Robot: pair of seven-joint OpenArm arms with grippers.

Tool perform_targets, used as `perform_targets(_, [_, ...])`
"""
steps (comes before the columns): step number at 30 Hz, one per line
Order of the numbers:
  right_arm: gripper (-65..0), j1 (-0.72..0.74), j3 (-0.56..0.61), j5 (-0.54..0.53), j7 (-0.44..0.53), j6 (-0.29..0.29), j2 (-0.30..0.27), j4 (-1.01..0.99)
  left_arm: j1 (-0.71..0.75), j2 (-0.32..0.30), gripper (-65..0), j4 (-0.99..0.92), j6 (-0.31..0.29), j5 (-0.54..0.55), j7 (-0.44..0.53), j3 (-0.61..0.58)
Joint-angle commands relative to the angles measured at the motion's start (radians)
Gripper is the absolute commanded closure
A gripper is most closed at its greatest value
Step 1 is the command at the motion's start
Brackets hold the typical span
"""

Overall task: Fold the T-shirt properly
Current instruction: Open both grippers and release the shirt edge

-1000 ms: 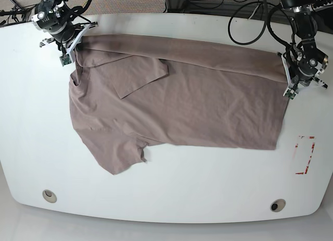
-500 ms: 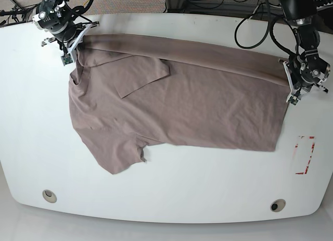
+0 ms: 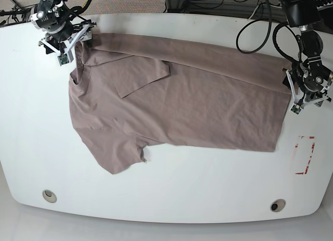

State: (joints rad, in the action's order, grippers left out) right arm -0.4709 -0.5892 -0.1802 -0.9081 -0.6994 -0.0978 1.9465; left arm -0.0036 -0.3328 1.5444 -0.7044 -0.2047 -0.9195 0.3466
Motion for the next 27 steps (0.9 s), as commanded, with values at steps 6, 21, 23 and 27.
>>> perform_targets(6, [-50.1,0.014,-0.007,-0.014,0.017,0.001,-0.006,0.057,-0.019,0.002,-41.7,0.176,0.006,0.006,0.007,0.049])
perform_targets(21, [-49.9,0.039,-0.151,-0.124,0.016,0.001,0.069,0.061,0.198,0.048,-41.5,0.256,0.006,0.204,0.007,0.227])
perform_targets(23, [-49.9,0.037,-0.154,-0.129,0.016,0.001,0.071,0.052,0.216,0.050,-41.4,0.252,0.006,0.216,0.007,0.237])
perform_targets(27, [-46.6,0.037,-0.156,-0.130,0.016,0.001,0.071,0.023,0.230,0.067,-41.4,0.215,0.006,0.222,0.012,0.254])
